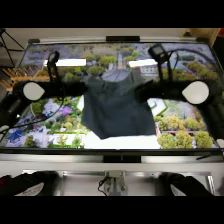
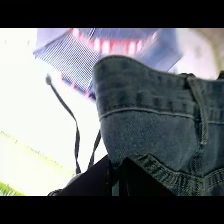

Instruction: Fold the shirts.

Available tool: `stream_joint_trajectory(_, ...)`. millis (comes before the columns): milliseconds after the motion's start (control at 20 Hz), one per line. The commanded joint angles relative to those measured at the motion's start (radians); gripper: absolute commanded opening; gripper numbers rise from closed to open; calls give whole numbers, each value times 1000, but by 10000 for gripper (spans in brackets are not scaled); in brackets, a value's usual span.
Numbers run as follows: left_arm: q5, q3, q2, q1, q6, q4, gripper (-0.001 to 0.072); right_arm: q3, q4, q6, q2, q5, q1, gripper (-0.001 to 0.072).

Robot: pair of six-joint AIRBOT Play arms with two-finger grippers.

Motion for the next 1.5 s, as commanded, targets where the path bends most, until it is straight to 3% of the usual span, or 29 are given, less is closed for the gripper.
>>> stream_joint_trajectory(0, 255, 109, -5, -6, 55, -105, 80, 161, -141, 26, 1, -262, 13, 110)
stream_joint_trajectory(150, 249, 146, -8, -5, 132, -104, 80, 291, -158, 20, 1, -250, 15, 110)
stream_joint_trajectory(250, 170, 144, -17, -4, 236, -49, 79, 304, -153, 31, -2, -98, 16, 110)
stream_joint_trajectory(300, 105, 141, -29, -4, 267, 24, 78, 290, -157, 62, -14, 45, 15, 110)
stream_joint_trajectory(400, -23, 86, -58, -4, 242, 127, 79, 173, -155, 145, -38, 249, 26, 109)
stream_joint_trajectory(500, -110, -45, -93, -4, 165, 161, 79, -51, -147, 198, -39, 212, 75, 110)
stream_joint_trajectory(550, -122, -128, -110, -1, 105, 163, 119, -165, -121, 191, -40, 153, 123, 110)
stream_joint_trajectory(600, -134, -192, -119, 3, 67, 163, 223, -253, -79, 137, -39, 95, 181, 110)
stream_joint_trajectory(650, -158, -232, -119, 9, 52, 158, 246, -316, -47, 89, -40, 47, 243, 111)
stream_joint_trajectory(700, -193, -247, -111, 17, 54, 159, 550, -358, -20, 85, -40, 2, 309, 163)
stream_joint_trajectory(750, -220, -240, -99, 32, 54, 167, 720, -373, 13, 85, -40, -14, 366, 399)
stream_joint_trajectory(800, -240, -225, -80, 55, 54, 180, 720, -373, 35, 85, -39, -8, 419, 574)
stream_joint_trajectory(1050, -361, -89, 43, 240, 53, 215, 720, -368, 52, 97, 45, 106, 492, 588)
stream_joint_trajectory(1150, -431, -61, 68, 274, 53, 180, 720, -335, 38, 125, 132, 139, 469, 660)
stream_joint_trajectory(1350, -556, -79, 73, 200, 53, 70, 720, -274, -251, 320, 292, 241, 287, 660)
stream_joint_trajectory(1450, -530, -79, 81, 108, 53, -5, 720, -286, -359, 344, 299, 374, 119, 659)
